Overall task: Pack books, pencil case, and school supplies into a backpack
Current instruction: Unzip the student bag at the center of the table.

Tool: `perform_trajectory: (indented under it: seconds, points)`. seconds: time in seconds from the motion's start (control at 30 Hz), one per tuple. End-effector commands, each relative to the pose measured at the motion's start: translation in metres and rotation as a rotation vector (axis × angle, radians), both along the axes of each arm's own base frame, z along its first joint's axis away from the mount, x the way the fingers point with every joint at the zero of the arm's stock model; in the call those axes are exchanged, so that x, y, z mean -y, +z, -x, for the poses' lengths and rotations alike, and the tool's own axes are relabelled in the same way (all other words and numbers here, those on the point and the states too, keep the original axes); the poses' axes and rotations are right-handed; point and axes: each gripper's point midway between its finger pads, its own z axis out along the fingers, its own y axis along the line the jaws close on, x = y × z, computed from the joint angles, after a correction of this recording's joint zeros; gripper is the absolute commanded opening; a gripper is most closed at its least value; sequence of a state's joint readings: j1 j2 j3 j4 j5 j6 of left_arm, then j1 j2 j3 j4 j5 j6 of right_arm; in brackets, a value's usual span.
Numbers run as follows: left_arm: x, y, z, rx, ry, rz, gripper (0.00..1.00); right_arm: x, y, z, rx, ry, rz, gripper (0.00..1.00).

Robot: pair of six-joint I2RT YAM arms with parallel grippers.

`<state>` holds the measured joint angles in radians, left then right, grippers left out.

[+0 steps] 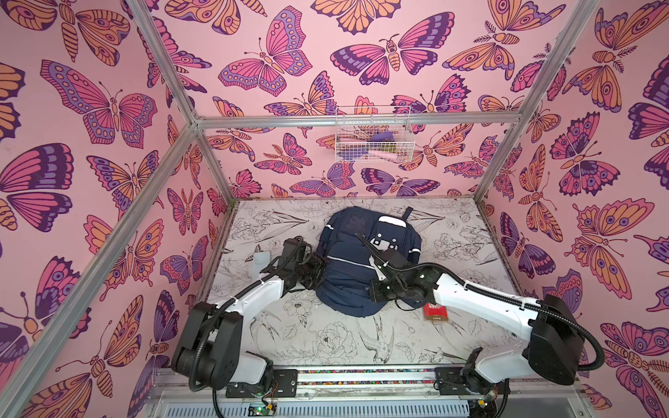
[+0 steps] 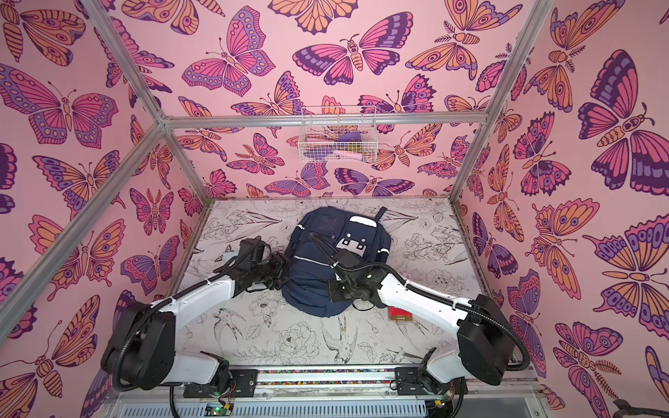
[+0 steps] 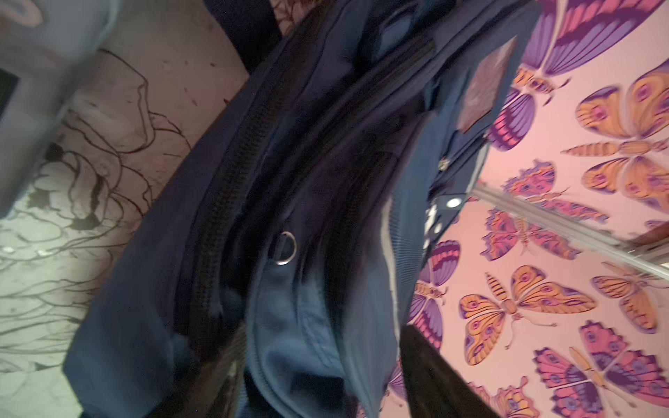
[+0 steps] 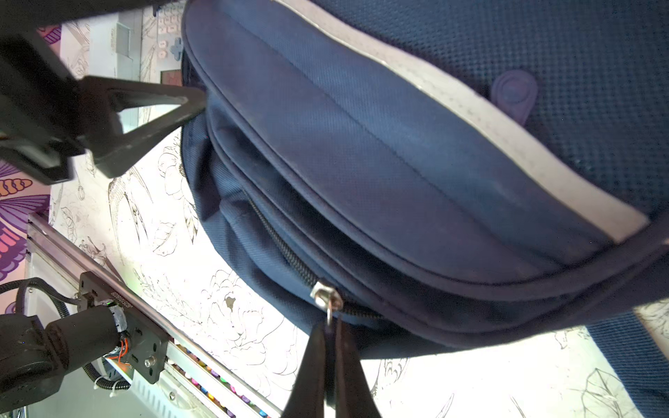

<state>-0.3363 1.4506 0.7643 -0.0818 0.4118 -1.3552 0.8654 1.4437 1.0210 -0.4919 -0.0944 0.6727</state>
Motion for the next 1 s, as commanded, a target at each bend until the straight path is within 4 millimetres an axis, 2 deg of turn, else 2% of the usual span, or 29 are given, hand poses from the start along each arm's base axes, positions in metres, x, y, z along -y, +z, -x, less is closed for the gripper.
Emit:
perform_trajectory:
  seconds: [0.0, 0.13, 0.17, 0.27, 0.37, 0.4, 0.53, 0.6, 0.67, 0.73, 0.87, 0.97]
  points:
    - [0.008, -0.01, 0.006, -0.038, -0.065, 0.002, 0.54, -0.002, 0.002, -0.001, -0.021, 0.007, 0.017, 0.0]
    - [0.005, -0.021, 0.015, -0.051, -0.04, 0.022, 0.26, -0.013, 0.001, -0.002, -0.035, 0.011, -0.005, 0.0]
    - [0.005, -0.023, 0.017, -0.051, -0.036, 0.031, 0.22, -0.019, 0.002, -0.002, -0.039, 0.017, -0.021, 0.0]
    - [0.006, -0.027, 0.024, -0.055, -0.031, 0.047, 0.2, -0.045, -0.001, -0.002, -0.066, 0.048, -0.048, 0.0]
    - [0.01, -0.026, 0.027, -0.05, -0.03, 0.064, 0.21, -0.081, -0.004, -0.004, -0.081, 0.097, -0.065, 0.0]
    - [0.013, -0.026, 0.028, -0.048, -0.031, 0.07, 0.24, -0.094, -0.004, -0.006, -0.084, 0.108, -0.074, 0.0]
    - [0.021, -0.022, 0.029, -0.025, -0.028, 0.086, 0.44, -0.131, -0.004, -0.025, -0.096, 0.111, -0.116, 0.0]
    - [0.023, -0.019, 0.029, -0.009, -0.027, 0.097, 0.54, -0.138, -0.005, -0.035, -0.083, 0.104, -0.107, 0.0]
    - [0.017, -0.017, 0.027, 0.006, -0.008, 0.102, 0.64, -0.132, -0.002, -0.042, -0.073, 0.085, -0.087, 0.0]
    - [0.002, -0.013, 0.023, 0.022, 0.027, 0.094, 0.72, -0.115, -0.001, -0.044, -0.064, 0.057, -0.073, 0.0]
    - [-0.038, -0.007, 0.018, 0.038, 0.089, 0.032, 0.8, -0.073, -0.004, -0.04, -0.072, 0.01, -0.038, 0.0]
    - [-0.054, -0.009, 0.019, 0.025, 0.1, -0.002, 0.82, -0.049, -0.004, -0.033, -0.064, -0.012, -0.011, 0.0]
